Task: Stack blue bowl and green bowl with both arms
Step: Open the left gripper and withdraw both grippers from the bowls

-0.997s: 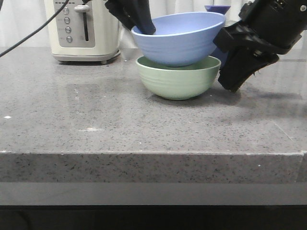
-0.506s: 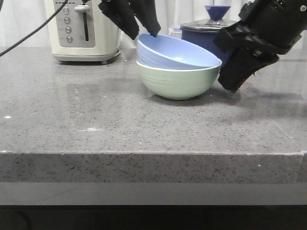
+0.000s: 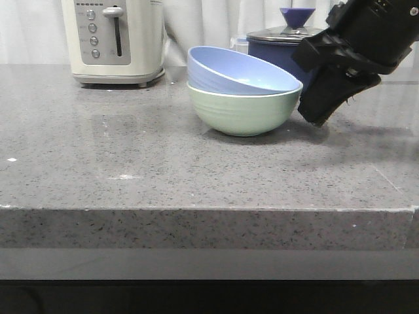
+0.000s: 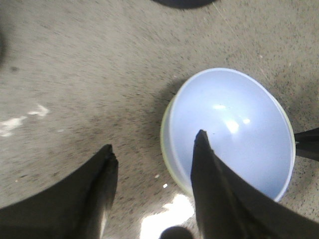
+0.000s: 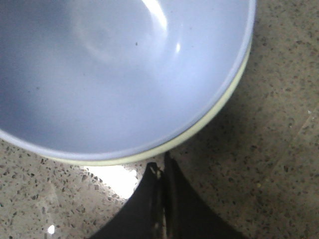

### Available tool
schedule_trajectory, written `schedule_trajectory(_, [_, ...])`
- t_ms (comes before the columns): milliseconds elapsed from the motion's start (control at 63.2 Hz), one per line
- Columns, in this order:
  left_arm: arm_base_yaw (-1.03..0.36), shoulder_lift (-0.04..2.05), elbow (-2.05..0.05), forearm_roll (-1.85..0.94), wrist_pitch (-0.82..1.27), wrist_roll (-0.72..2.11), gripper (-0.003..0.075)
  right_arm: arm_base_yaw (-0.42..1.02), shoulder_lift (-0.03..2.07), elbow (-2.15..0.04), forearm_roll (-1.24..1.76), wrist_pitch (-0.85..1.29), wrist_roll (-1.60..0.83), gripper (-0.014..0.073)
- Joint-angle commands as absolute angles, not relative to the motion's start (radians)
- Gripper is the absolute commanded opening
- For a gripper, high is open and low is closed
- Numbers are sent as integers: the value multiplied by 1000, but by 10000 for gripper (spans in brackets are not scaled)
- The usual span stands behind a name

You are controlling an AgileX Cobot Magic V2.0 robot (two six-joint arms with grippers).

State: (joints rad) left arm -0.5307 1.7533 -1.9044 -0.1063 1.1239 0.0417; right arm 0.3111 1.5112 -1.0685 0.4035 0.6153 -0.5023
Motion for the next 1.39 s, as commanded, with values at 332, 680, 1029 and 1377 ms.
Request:
schedule_trajectory(332, [-527,1216,-1433,49,892,-27,347,309,1477,-1093,424,579,-510,-63])
schedule_trajectory(680, [-527,802,-1081,187,892,-136,347,309,1477,-1093,424,584,-510,-63])
schedule_trajectory(1029, [-527,598,-907,185,885,-136,347,309,1477,-1093,424,587,-510,-63])
schedule_trajectory(1377, [-527,598,-899,183,870,-136,347,309,1477,-1093,424,583,-510,-63])
